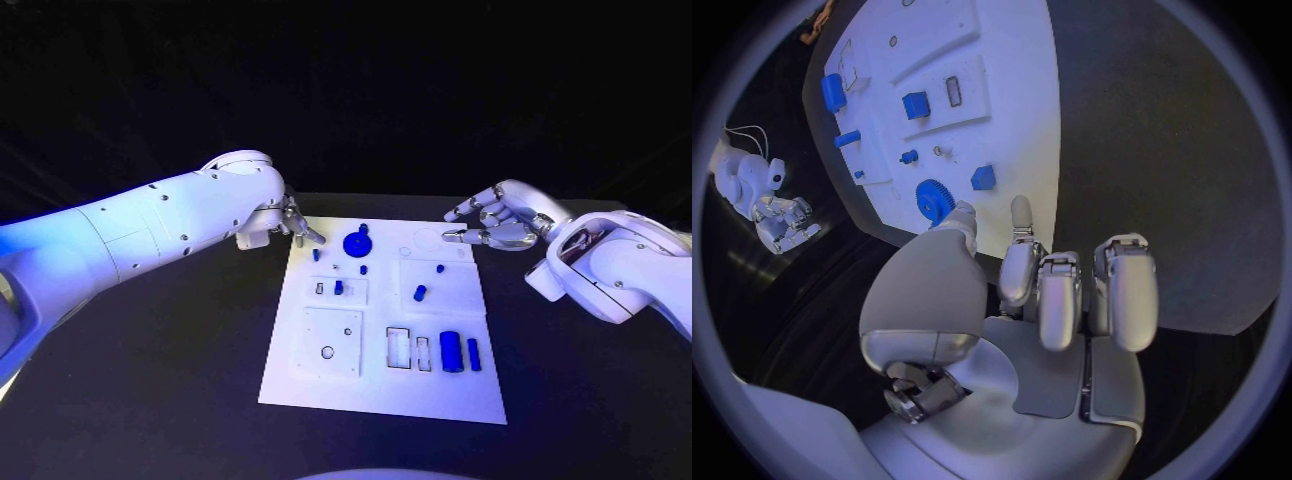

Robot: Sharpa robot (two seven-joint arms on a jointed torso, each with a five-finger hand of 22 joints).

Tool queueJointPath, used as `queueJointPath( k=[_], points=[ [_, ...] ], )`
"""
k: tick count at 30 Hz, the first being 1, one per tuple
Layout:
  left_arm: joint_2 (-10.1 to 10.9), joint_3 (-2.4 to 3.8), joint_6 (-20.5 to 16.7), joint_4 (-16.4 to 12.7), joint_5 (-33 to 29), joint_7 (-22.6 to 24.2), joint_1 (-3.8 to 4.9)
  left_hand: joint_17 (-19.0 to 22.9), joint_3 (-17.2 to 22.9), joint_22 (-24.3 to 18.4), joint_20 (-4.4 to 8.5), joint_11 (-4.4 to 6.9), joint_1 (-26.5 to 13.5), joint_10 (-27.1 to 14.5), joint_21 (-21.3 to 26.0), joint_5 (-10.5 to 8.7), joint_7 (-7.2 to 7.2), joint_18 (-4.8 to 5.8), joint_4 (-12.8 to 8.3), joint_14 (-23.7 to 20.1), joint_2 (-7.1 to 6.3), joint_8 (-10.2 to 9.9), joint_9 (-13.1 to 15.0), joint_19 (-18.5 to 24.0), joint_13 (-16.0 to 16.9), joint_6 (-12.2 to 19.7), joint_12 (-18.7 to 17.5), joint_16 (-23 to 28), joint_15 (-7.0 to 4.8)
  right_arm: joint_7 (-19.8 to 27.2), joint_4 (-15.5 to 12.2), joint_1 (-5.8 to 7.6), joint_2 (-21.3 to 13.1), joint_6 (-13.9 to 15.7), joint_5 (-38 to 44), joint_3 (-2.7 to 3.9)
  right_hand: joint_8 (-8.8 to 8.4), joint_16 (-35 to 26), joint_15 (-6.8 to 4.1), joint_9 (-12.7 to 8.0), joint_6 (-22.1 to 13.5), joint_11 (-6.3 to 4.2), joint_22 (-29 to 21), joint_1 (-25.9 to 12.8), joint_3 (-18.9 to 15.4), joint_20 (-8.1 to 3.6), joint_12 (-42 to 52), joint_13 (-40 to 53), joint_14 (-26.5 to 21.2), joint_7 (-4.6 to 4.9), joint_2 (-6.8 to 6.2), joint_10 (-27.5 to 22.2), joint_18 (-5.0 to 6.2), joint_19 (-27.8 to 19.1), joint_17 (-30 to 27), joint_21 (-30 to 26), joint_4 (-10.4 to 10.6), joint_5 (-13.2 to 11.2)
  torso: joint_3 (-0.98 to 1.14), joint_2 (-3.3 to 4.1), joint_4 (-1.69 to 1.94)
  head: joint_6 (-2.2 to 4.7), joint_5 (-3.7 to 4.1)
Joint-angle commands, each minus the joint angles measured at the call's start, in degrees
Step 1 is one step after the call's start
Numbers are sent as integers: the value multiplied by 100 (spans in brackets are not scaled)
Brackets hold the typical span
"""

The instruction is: Assemble the parts on the task board

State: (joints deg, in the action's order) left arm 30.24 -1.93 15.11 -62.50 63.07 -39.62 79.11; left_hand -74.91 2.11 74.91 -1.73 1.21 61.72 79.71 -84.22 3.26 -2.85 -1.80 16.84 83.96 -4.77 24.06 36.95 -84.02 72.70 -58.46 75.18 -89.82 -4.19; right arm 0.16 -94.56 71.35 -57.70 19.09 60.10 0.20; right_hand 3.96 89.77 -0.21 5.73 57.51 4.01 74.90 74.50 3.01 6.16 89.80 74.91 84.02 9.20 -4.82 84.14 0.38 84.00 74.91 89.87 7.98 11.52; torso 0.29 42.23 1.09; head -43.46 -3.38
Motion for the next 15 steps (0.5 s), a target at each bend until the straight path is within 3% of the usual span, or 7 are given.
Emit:
queueJointPath(
  k=[1, 15],
  points=[
    [-44, -17, 293, 8, -143, 122, -17, -1509, -18, 723, -21, 0, 18, 31, -32, 19, 13, -21, -14, 604, 99, 29, -6, -221, 8, -38, 34, -18, -26, 31, 13, -4, 21, -69, 44, 0, 12, 23, 31, 5, -6, 16, 1510, 21, -20, 4, 9, 1503, 598, -33, 39, 579, -38, 600, 1509, 13, -1, 13, 0, -2, 0, -3, 1],
    [-90, -38, 284, 49, -259, 196, -37, -1509, 21, 729, -7, 11, 132, 31, -32, 18, 23, -20, -36, 604, 225, 40, -3, -222, 6, -35, 35, -18, -39, 24, 46, -20, 44, -86, 44, 0, 12, 23, 31, 5, -6, 16, 1510, 21, -20, 4, 9, 1503, 598, -33, 39, 579, -38, 600, 1509, 13, -1, 13, 2, 1, -2, -18, 11]
  ],
)
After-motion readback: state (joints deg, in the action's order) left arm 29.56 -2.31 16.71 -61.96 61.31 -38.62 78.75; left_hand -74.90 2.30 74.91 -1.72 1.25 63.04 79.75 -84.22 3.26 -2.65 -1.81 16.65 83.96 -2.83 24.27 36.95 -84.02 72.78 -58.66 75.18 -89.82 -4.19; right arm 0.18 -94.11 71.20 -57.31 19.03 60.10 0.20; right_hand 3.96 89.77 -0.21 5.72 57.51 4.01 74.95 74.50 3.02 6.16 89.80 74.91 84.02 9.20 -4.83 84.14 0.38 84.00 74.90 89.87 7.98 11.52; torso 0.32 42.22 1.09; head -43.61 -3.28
